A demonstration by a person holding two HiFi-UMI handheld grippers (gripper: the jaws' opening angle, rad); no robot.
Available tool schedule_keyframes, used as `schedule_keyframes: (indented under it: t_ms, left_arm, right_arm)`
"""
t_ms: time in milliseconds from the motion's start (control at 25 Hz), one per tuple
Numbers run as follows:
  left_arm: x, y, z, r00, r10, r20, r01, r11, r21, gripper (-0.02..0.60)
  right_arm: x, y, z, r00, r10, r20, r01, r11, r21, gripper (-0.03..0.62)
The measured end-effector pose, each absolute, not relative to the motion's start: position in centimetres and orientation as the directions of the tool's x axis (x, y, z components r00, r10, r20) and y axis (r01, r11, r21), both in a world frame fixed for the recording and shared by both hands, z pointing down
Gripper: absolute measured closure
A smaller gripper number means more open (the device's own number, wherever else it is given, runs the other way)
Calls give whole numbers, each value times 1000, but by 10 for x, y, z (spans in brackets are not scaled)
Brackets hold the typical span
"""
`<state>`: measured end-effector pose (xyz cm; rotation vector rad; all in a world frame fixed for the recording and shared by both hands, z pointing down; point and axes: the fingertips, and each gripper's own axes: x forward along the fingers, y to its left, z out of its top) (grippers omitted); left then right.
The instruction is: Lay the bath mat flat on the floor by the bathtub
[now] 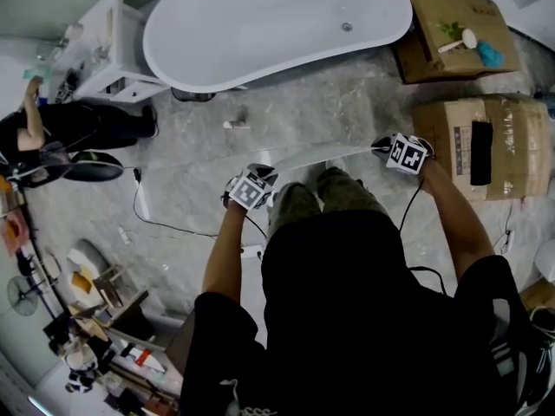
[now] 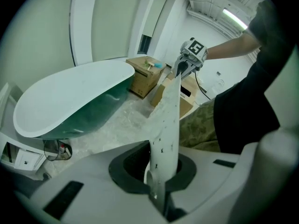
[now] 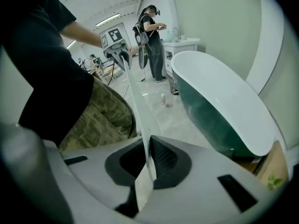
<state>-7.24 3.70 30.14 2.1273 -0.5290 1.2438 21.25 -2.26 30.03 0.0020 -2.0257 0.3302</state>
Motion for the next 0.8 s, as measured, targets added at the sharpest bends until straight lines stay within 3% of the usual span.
schedule_keyframes:
  t_ms: [320,800]
  left_arm:
    - [-108,26,333,462,-6,887,-600,-739,307,555]
    - [-143,11,401,438,4,899,-559,-782,276,555]
  right_arm:
    - [182,-34,322,-362,41,931,-332,928,-170,565]
    - [147,-32,380,-232,10,973,-524,841,-133,565]
